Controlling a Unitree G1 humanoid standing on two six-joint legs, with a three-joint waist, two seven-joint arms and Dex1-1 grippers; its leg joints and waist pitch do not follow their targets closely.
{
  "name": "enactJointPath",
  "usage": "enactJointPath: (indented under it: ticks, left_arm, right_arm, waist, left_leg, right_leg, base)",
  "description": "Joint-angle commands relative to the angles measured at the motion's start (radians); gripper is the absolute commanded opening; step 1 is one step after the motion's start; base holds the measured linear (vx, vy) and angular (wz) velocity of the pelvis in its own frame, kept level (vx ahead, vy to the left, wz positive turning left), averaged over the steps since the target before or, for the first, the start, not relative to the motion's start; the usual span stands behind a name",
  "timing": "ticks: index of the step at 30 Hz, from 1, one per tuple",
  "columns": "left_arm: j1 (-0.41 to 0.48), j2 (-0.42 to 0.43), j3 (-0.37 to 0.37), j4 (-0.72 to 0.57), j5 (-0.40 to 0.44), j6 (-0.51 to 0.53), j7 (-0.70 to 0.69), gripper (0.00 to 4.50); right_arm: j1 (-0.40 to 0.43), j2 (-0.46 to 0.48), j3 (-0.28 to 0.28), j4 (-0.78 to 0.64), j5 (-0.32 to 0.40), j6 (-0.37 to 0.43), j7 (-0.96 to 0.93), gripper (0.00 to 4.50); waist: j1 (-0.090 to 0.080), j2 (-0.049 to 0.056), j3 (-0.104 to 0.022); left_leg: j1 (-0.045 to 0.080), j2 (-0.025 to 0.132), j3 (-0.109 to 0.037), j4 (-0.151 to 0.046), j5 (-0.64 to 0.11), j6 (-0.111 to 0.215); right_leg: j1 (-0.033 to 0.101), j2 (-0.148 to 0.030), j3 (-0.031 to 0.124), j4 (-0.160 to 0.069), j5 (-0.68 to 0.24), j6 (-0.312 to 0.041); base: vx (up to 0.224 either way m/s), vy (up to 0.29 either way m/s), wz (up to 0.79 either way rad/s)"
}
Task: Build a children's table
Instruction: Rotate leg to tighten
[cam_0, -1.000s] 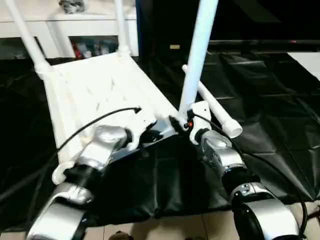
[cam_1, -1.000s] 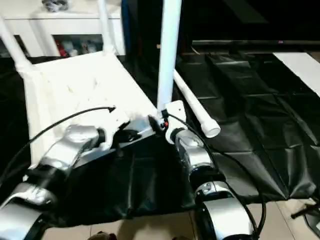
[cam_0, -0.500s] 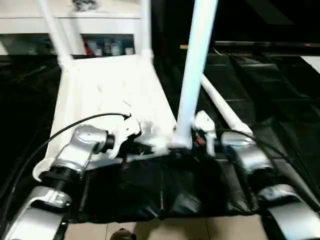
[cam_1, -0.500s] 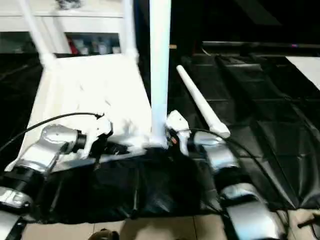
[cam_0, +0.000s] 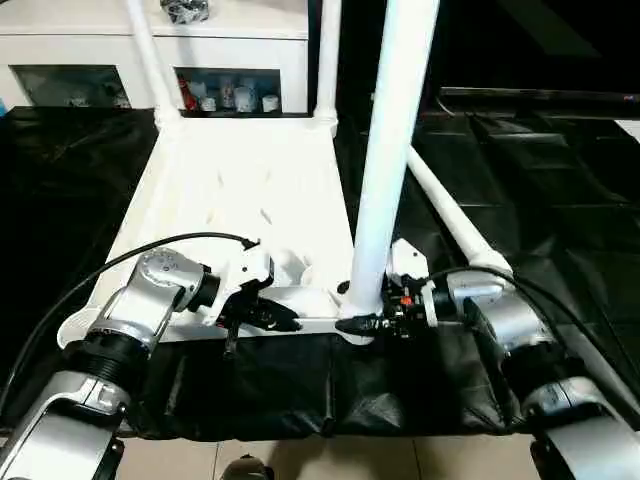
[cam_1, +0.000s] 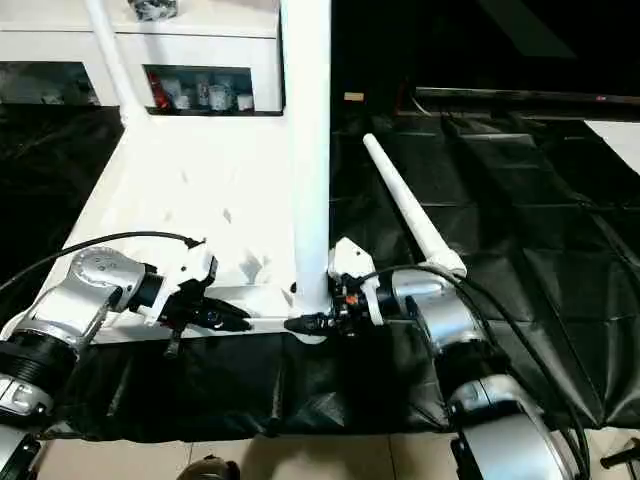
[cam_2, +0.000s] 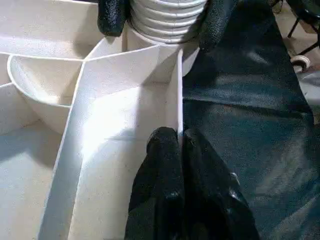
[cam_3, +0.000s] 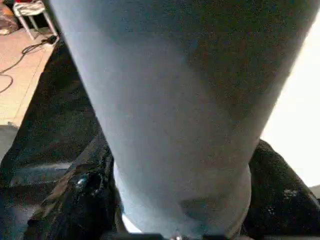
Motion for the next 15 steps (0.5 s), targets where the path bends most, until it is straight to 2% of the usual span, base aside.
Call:
enactJointPath:
  ticks: [1,4,5,7,8,11,13,15]
  left_arm:
    - [-0.035,-0.067,0.0,-0.014,-0.024,-0.01,0.052,0.0]
    - [-0.067,-0.132,0.027,0.035,0.013,0.007,0.237,0.0]
    - [-0.075,-0.148,0.034,0.045,0.017,0.012,0.274,0.0]
    - [-0.092,-0.193,0.049,0.06,0.024,0.033,0.364,0.0]
    - [-0.101,-0.223,0.055,0.066,0.034,0.049,0.426,0.0]
    - [-0.11,-0.257,0.061,0.076,0.049,0.064,0.507,0.0]
    - [-0.115,-0.284,0.064,0.086,0.061,0.065,0.562,0.0]
    - [-0.109,-0.304,0.053,0.088,0.076,0.047,0.58,0.0]
  right_arm:
    - [0.013,0.066,0.015,0.008,0.022,0.04,-0.052,2.75]
    - [-0.019,0.138,-0.046,0.095,-0.022,0.008,-0.358,2.74]
    - [-0.025,0.154,-0.059,0.112,-0.028,0.009,-0.421,2.74]
    - [-0.046,0.198,-0.093,0.16,-0.036,0.008,-0.591,2.74]
    - [-0.057,0.231,-0.118,0.188,-0.039,0.009,-0.706,2.74]
    - [-0.07,0.267,-0.143,0.221,-0.041,0.008,-0.832,2.74]
    - [-0.08,0.302,-0.161,0.247,-0.034,0.003,-0.892,2.73]
    - [-0.086,0.332,-0.153,0.266,-0.052,-0.024,-0.925,2.73]
  waist:
    - [-0.004,0.001,-0.07]
    - [-0.013,0.001,-0.062]
    - [-0.022,0.001,-0.06]
    - [-0.027,0.002,-0.059]
    - [-0.04,0.0,-0.061]
    - [-0.05,0.0,-0.06]
    - [-0.053,0.0,-0.062]
    - [-0.052,0.001,-0.063]
  left_leg:
    - [0.027,0.024,0.003,-0.068,-0.329,0.012]
    - [0.031,0.019,-0.001,-0.072,-0.384,-0.022]
    - [0.033,0.017,-0.007,-0.075,-0.418,-0.043]
    - [0.032,0.016,-0.01,-0.075,-0.428,-0.049]
    - [0.029,0.011,-0.013,-0.074,-0.435,-0.051]
    - [0.033,0.01,-0.011,-0.071,-0.44,-0.039]
    - [0.03,0.008,-0.011,-0.071,-0.424,-0.03]
    - [0.029,0.009,-0.009,-0.071,-0.413,-0.023]
  right_leg:
    - [0.04,-0.048,0.035,-0.066,-0.271,-0.223]
    - [0.033,-0.053,0.036,-0.079,-0.385,-0.194]
    - [0.031,-0.054,0.033,-0.086,-0.465,-0.164]
    - [0.033,-0.056,0.033,-0.088,-0.495,-0.149]
    - [0.035,-0.057,0.028,-0.095,-0.532,-0.132]
    - [0.027,-0.054,0.029,-0.103,-0.54,-0.121]
    - [0.03,-0.053,0.03,-0.103,-0.525,-0.122]
    - [0.029,-0.051,0.03,-0.101,-0.486,-0.128]
  base:
    - [0.0,0.0,0.0]
    - [0.0,0.0,0.0]
    - [0.0,0.0,0.0]
    - [0.0,0.0,0.0]
    - [0.0,0.0,0.0]
    - [0.0,0.0,0.0]
    - [0.0,0.0,0.0]
    - [0.0,0.0,0.0]
